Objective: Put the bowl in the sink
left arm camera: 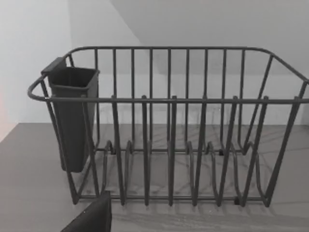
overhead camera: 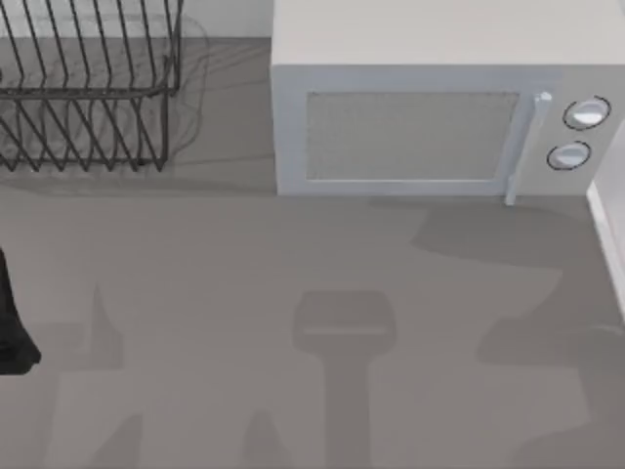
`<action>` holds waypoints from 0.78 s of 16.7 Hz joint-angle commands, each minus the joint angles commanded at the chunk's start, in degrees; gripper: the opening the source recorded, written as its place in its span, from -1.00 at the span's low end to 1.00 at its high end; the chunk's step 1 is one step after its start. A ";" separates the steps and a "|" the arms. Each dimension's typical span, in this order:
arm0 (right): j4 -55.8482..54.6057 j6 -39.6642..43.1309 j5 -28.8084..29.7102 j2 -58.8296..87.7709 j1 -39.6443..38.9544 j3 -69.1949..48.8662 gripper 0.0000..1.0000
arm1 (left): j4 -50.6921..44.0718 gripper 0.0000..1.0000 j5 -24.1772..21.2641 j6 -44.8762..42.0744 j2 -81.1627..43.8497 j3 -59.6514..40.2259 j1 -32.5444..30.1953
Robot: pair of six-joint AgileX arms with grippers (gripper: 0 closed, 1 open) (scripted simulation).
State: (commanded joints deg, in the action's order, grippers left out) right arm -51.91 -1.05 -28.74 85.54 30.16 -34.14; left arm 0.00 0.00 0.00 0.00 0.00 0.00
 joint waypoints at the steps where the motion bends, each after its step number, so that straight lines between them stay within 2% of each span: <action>1: 0.00 0.00 0.00 0.00 0.00 0.00 -1.00 | 0.00 1.00 0.00 0.00 0.00 0.00 0.00; 4: -0.71 -0.10 0.03 1.02 -0.28 0.02 -1.00 | 0.00 1.00 0.00 0.00 0.00 0.00 0.00; 7: -6.45 -0.09 -0.15 6.62 -0.13 0.62 -1.00 | 0.00 1.00 0.00 0.00 0.00 0.00 0.00; 13: -31.54 0.22 0.01 27.57 0.33 3.52 -1.00 | 0.00 1.00 0.00 0.00 0.00 0.00 0.00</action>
State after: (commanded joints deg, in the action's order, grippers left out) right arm -83.45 -0.82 -28.73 113.11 30.49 -30.62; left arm 0.00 0.00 0.00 0.00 0.00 0.00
